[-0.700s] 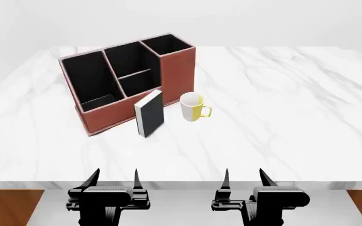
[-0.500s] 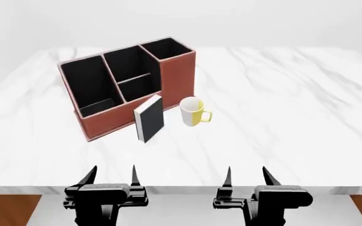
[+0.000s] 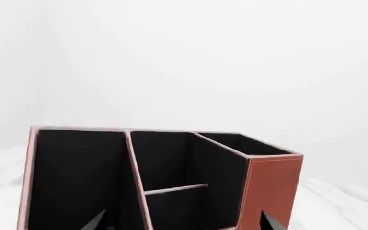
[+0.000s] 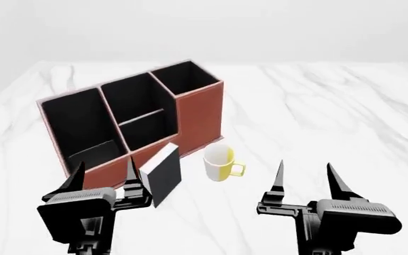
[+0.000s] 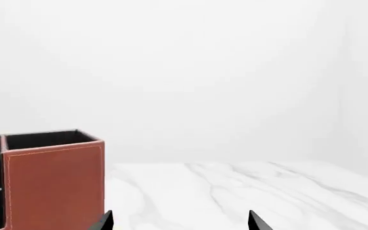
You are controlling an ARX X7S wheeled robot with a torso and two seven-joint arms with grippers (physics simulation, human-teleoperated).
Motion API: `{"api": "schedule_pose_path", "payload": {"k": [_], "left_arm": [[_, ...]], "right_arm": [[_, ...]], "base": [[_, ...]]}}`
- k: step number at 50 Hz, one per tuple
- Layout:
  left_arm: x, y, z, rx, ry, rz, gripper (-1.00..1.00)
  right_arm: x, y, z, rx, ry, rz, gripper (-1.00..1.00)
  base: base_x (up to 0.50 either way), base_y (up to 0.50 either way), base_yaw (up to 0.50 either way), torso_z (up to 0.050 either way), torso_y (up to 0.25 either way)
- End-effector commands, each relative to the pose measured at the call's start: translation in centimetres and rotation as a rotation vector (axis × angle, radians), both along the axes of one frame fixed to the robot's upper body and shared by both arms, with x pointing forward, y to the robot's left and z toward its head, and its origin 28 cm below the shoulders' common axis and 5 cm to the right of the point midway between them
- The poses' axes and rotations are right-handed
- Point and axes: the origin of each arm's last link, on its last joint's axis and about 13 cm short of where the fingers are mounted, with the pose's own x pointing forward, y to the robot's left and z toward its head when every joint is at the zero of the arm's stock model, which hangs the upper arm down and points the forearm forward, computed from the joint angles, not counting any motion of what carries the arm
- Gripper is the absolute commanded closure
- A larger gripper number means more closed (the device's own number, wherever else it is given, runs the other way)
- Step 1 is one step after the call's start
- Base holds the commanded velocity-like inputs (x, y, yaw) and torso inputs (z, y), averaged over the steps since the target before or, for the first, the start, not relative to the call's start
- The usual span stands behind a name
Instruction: Pick up the book and place it in the right compartment of the caddy.
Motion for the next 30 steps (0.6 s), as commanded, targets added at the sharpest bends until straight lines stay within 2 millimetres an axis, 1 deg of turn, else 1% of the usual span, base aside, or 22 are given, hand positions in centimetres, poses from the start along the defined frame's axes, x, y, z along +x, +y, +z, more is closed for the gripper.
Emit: {"api": "schedule_pose_path", "payload": {"k": [1,12,30], "left_arm": [[-0.05,0.11,0.69,-0.013,-0.031,0.004,-1.0],[0.04,0.22,0.78,-0.02,-0.053,0.01,-1.0],[0.23,0.4,0.9,-0.018,-0.054,0.006,-1.0]], "right_arm": [[-0.24,-0.1,0.61,-0.008,-0.035,-0.006,-1.0],[-0.59,-0.28,0.97,-0.038,-0.075,-0.027,-1.0],[-0.43,-0.32,0.71,-0.043,-0.064,-0.052,-1.0]], "base": [[0.5,0.0,0.0,0.0,0.0],[0.5,0.0,0.0,0.0,0.0],[0.5,0.0,0.0,0.0,0.001]]}}
